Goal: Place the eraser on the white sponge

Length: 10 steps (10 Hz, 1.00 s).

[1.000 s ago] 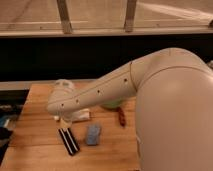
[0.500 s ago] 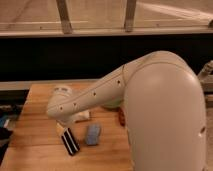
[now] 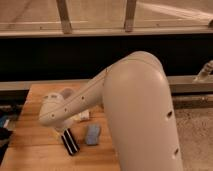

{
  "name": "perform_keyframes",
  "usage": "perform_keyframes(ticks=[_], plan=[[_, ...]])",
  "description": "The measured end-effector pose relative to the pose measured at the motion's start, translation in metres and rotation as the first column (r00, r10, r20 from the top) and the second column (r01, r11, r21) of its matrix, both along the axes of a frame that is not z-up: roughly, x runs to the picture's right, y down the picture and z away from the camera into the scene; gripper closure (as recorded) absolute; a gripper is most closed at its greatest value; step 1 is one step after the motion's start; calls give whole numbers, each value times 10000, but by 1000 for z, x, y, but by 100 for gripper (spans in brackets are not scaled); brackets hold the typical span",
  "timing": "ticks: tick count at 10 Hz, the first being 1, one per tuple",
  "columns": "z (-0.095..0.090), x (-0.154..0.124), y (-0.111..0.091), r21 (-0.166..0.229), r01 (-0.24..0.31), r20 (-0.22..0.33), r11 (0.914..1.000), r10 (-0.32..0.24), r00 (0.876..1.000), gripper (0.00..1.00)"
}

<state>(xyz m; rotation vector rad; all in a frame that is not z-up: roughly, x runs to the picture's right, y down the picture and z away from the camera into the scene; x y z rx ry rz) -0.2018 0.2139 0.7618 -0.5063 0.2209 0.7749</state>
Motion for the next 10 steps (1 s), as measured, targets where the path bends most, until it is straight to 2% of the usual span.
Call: perform_keyframes(ticks=[4,7,10], plan=[[18,-2,10,30,-51,-393,10000,52,9992,20],[23,-9,8,273,36,-610,9996,-19,9981,20],[28,-12,12,313,135,-748,9994,-111,9971,20]])
